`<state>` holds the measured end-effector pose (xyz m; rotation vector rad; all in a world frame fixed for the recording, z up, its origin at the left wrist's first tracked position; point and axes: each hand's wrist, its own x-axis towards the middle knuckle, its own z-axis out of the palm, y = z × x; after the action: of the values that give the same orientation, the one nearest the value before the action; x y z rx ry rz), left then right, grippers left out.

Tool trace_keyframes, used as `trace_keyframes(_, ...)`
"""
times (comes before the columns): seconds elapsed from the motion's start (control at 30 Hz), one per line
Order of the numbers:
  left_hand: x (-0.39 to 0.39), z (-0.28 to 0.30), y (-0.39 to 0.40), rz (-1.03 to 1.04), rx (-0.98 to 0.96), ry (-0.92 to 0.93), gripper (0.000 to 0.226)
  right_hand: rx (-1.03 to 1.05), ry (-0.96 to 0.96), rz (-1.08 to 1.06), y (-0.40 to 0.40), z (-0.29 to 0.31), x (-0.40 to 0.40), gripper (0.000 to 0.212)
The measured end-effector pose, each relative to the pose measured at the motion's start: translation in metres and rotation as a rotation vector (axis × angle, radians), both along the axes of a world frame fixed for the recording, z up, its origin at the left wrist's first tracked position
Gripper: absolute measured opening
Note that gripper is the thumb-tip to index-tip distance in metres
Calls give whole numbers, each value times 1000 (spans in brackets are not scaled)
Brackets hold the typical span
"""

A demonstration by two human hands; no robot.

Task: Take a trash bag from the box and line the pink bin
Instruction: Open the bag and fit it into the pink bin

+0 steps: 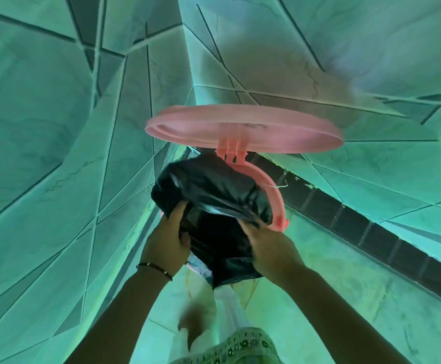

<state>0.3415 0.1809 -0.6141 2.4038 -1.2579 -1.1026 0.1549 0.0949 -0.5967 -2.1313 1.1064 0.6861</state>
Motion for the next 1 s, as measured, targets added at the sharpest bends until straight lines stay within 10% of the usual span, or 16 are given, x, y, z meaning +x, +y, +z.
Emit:
trace_keyframes(0.1,0,-7,-12,78,-62,37,68,90,-170,-4,0,-11,24,72)
trace_keyframes(0.2,0,-6,-11,158,-162,-42,63,-25,-286,-501,-17,-34,13,50)
trace_keyframes(0.33,14,-13,8,346,-333,-93,49,-198,-67,-818,-42,-45,-28,29)
trace_keyframes(0.53,19,-12,37,546,-496,223,81,-343,23,-501,-10,-31,-46,51)
trace_keyframes(0.7,-3,-21,67,323,-180,209,114,-471,65,-392,56,-25,-41,88)
trace_keyframes(0.9,-2,-44,72,446,-36,35,28,-454,-16,74,104,-47,-29,66)
trace_keyframes(1.0,12,-42,61,610,-35,73,24,-480,16,199,82,-58,-22,53)
